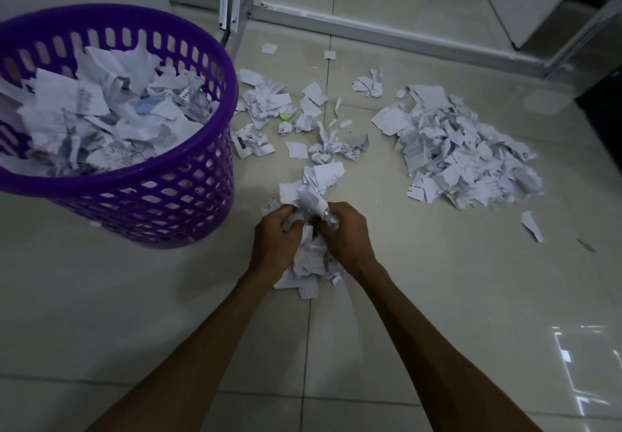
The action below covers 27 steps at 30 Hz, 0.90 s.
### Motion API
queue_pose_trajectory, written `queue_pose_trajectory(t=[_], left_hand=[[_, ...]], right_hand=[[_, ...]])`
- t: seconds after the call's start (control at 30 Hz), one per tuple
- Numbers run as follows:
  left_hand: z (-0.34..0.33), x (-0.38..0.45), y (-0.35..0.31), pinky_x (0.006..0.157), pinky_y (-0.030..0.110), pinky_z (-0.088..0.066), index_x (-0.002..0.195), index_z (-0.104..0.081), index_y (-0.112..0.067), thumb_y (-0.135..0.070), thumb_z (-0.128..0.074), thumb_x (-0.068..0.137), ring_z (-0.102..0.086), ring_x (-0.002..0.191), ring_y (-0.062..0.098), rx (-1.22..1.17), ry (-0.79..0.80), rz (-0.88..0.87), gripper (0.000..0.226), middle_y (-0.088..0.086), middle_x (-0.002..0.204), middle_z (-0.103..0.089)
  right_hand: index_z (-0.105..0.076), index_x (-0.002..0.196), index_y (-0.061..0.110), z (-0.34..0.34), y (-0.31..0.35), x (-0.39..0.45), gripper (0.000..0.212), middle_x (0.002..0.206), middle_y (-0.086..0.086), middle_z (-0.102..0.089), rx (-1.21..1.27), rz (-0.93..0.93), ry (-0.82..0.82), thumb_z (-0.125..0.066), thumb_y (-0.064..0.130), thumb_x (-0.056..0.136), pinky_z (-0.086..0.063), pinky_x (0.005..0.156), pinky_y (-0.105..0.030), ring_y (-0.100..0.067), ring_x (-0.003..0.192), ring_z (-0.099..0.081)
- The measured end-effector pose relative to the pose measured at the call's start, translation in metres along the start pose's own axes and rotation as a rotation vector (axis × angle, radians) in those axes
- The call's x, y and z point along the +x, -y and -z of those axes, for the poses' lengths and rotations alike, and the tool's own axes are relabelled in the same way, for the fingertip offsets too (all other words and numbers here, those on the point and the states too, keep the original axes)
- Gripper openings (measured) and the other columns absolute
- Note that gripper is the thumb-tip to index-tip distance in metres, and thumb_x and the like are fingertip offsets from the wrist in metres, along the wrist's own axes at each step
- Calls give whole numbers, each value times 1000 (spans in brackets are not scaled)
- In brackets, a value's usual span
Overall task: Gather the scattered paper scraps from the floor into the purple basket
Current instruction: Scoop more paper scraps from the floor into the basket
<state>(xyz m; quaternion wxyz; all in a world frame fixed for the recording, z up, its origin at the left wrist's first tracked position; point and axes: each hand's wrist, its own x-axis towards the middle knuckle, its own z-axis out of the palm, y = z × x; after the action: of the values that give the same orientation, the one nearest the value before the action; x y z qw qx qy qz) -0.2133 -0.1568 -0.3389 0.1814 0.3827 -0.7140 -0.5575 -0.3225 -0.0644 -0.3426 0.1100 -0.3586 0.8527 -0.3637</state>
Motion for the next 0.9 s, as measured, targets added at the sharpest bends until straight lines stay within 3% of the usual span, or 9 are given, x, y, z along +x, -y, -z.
queue_pose_trajectory(t=[0.1,0.2,0.3,0.4,0.47,0.53,0.63,0.8,0.9], left_hand=[[1,-2,-7,70,13,-48,111,-69,-18,-7,-57,90,-62,88,10,-53,-17,15,26,-11,93,-67],[2,-1,-19,74,18,-52,113,-69,-22,-8,-57,90,-64,89,9,-119,-4,45,29,-11,96,-69],[3,-1,-35,75,27,-55,117,-68,-17,-9,-59,89,-66,89,11,-140,8,56,31,-4,99,-71],[3,0,-53,55,16,-45,100,-67,-17,-11,-60,87,-58,66,4,-124,-22,39,16,-11,75,-64],[6,1,-69,50,11,-38,95,-67,-15,-11,-60,85,-52,58,-1,-139,-28,21,13,-14,67,-60],[11,3,-88,67,13,-47,111,-69,-15,-8,-57,85,-61,80,0,-166,33,-29,29,-10,92,-71],[23,3,-122,101,32,-48,131,-61,-17,1,-51,86,-59,117,12,-180,82,-124,49,-3,129,-63],[47,9,-172,101,30,-48,132,-60,-21,-4,-55,86,-58,119,9,-158,95,-209,48,-6,129,-63],[66,13,-199,98,34,-51,131,-61,-21,-4,-55,87,-61,114,9,-175,71,-257,48,-5,125,-65]], right_hand=[[-71,83,0,7,1,-2,17,82,-9,-69,98,-104,-16,-73,16,86,-43,64,-18,-20,72,-60],[-73,91,9,21,6,-1,15,86,-4,-69,151,-110,-56,-71,23,89,-37,62,-3,-13,75,-60],[-72,95,11,38,13,1,18,92,-5,-71,171,-99,-76,-70,28,91,-39,66,-6,-12,79,-61],[-73,105,10,56,26,5,25,98,-6,-73,205,-99,-94,-69,31,91,-48,75,-22,-14,87,-65],[-73,106,10,68,37,8,26,98,-6,-74,223,-87,-107,-69,31,91,-47,74,-25,-15,87,-66],[-74,104,9,82,49,11,25,95,-6,-75,242,-74,-123,-69,29,91,-51,74,-30,-17,86,-68],[-74,100,8,104,71,18,22,90,-1,-74,262,-61,-156,-69,28,91,-53,77,-36,-16,82,-68],[-72,99,15,139,118,36,16,88,7,-71,259,0,-179,-68,29,91,-53,78,-34,-4,78,-66],[-73,98,9,152,147,46,22,89,-5,-73,252,25,-197,-68,29,91,-53,77,-40,-20,82,-67]])
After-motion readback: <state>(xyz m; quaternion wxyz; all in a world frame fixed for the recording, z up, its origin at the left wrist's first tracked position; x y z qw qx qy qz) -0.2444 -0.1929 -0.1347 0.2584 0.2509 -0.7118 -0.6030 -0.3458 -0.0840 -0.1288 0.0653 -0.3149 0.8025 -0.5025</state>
